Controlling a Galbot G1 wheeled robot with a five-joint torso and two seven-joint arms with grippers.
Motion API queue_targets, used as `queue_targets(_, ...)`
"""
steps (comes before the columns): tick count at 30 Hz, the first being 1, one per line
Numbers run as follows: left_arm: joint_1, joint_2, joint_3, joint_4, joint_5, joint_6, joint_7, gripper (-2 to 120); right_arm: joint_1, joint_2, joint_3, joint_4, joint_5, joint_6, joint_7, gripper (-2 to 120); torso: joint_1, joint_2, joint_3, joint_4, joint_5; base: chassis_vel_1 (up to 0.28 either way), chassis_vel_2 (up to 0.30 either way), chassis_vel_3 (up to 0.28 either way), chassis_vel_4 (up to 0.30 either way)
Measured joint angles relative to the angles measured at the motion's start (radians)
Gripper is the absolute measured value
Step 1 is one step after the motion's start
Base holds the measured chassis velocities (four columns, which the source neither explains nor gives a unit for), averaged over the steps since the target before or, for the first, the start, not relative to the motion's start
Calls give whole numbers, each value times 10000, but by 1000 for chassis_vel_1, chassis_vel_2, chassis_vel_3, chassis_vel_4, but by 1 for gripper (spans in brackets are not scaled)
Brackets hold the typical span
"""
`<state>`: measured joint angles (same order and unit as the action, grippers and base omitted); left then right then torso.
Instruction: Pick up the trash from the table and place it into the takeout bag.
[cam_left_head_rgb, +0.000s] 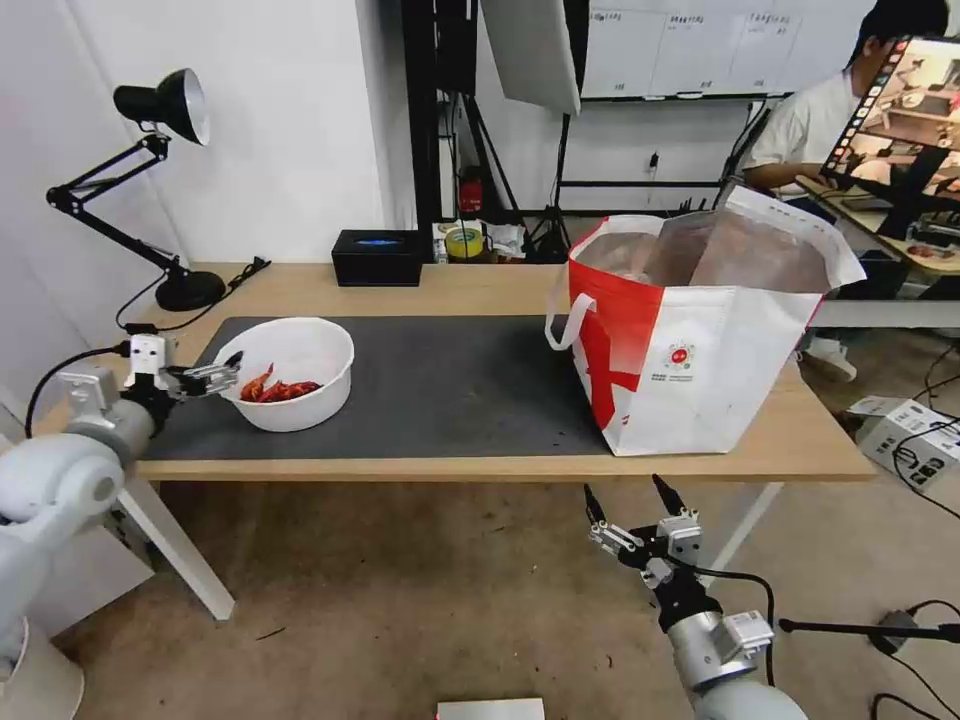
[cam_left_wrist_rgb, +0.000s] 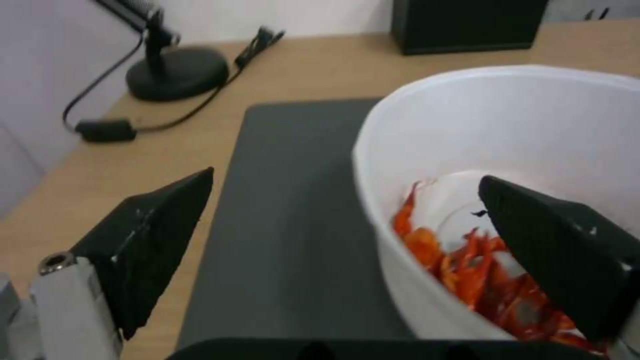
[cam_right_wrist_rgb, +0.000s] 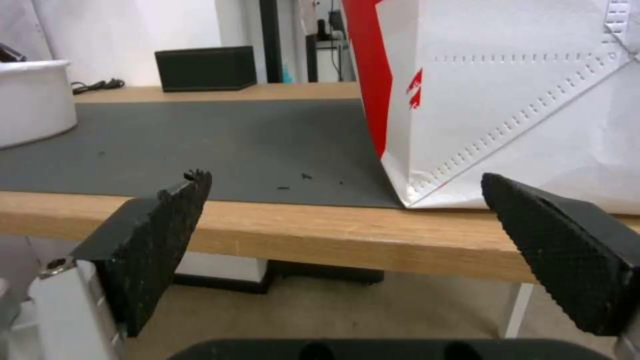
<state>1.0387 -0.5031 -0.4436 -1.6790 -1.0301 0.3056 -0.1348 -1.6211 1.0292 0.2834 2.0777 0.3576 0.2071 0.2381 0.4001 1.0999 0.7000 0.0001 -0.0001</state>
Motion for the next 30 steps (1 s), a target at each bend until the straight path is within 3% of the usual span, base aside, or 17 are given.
queue_targets(6,-528,43,156,379,-1806,1198,-122,100,0,0,0,0,0,0,0,100,0,0,0,-1,0,0,0,0,0)
queue_targets(10,-800,37,302,497,-2276,1734,-322,100,0,0,0,0,0,0,0,100,0,0,0,0,0,0,0,0,0)
queue_targets(17,-1923,-222,871,811,-3861,3111,-1961,100,1,0,0,0,0,0,0,100,0,0,0,-3,2,0,0,0,0)
queue_targets(30,-2946,-350,1599,1286,-4750,3751,-2423,100,0,0,0,0,0,0,0,100,-1,0,0,-2,1,0,0,0,0)
